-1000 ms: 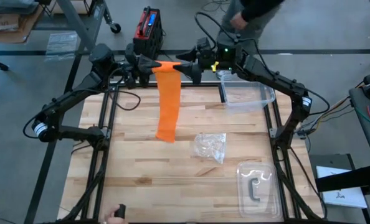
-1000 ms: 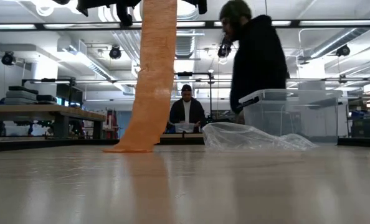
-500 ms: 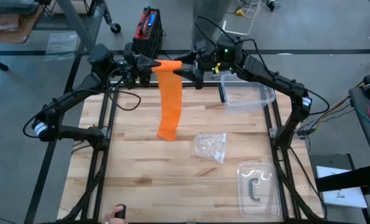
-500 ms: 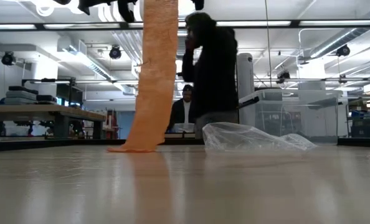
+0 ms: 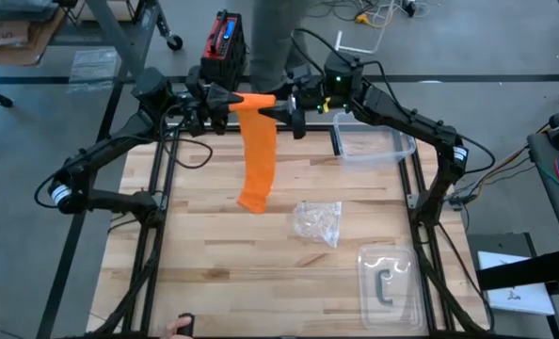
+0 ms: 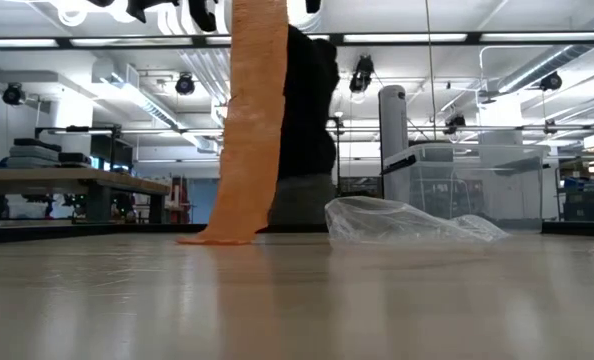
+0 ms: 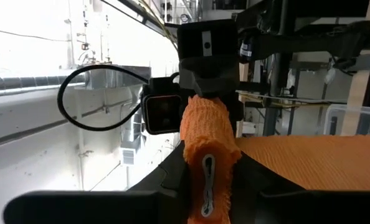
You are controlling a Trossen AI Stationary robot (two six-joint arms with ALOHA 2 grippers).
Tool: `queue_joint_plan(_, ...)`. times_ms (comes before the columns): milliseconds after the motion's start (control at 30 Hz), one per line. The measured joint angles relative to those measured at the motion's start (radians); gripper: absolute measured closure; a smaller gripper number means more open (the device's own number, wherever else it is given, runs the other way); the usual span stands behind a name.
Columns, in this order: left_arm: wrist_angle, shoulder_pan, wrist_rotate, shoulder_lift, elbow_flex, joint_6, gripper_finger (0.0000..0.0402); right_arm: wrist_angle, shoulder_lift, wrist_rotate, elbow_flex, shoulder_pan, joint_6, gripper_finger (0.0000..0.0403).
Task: Roll bandage
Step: Roll the orange bandage
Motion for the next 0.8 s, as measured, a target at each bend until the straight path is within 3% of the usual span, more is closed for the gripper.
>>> queue_joint_plan(267, 0.008, -0.006, 0.000, 0.000, 0.000, -0.132, 0.0312, 0.004, 0.000, 0.000, 0.001, 0.000, -0.012, 0.0259)
queue_joint_plan(433, 0.016, -0.007, -0.001, 0.000, 0.000, -0.385, 0.0271, 0.012, 0.000, 0.004, 0.001, 0.000, -0.039, 0.0296)
queue_joint_plan(633, -0.012, -0.008, -0.012, -0.008, 0.001, -0.677, 0.0201, 0.013, -0.006, 0.013, 0.001, 0.004, -0.138, 0.0311)
queue_joint_plan(800, -0.027, -0.007, -0.167, -0.046, 0.001, -1.023, 0.0147, 0.039, -0.013, 0.016, 0.004, 0.011, -0.295, 0.0310)
